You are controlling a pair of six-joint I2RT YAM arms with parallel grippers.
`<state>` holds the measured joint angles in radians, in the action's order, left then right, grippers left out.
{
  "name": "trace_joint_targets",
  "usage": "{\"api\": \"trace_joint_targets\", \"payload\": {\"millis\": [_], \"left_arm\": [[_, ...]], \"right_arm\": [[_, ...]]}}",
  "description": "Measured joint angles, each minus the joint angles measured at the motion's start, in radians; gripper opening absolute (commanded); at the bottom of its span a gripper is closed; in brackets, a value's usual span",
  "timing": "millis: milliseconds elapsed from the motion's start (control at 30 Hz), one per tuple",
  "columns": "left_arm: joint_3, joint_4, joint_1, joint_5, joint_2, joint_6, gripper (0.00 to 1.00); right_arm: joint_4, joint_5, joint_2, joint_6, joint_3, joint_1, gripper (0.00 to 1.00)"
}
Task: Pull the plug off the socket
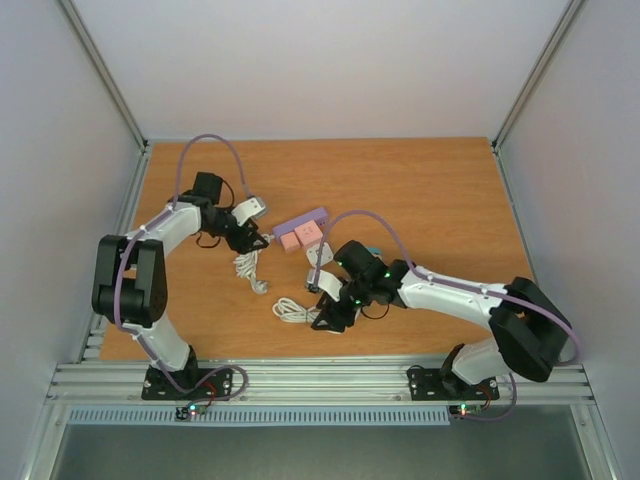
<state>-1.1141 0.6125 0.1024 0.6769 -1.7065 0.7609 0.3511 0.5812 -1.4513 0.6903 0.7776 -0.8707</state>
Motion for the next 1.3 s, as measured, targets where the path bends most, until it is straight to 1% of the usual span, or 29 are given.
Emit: {"api": "trace_joint_targets", "payload": {"millis": [67,167,400,667,800,1033,1133,1300], "left_arm": [[0.0,-0.013,0.021,-0.019,-0.015,0.013,0.62],[0.0,-0.05,0.04,-0.045,-0.035,0.042,0.59],[-0.031,-0.07,0.053,-0.079,-0.115,0.103,0.59],[-0.059,-0.101,0.079,-0.1,-0.163,0.112,0.58],[-0.081,-0.108,0.081,-0.098,-0.192,0.112,0.56],[-0.1,-0.112,0.087,-0.085,-0.223,0.116,0.54],[-0.113,-0.112,0.089,-0.073,-0.226,0.118,0.49],[-0.137,-0.097,0.09,-0.054,-0.234,0.127,0.37]], "right_arm": [[-0.002,0.005,0.043,0.002,0.0,0.001,0.63],[-0.006,0.017,0.089,0.002,0.0,0.014,0.63],[-0.006,0.019,0.129,0.003,0.001,0.085,0.62],[0.0,0.014,0.162,0.003,0.043,0.189,0.61],[0.001,0.04,0.169,0.002,0.073,0.23,0.61],[0.006,0.063,0.171,0.002,0.102,0.274,0.6],[0.012,0.071,0.171,0.002,0.11,0.279,0.6],[0.025,0.086,0.163,0.003,0.14,0.29,0.6]]}}
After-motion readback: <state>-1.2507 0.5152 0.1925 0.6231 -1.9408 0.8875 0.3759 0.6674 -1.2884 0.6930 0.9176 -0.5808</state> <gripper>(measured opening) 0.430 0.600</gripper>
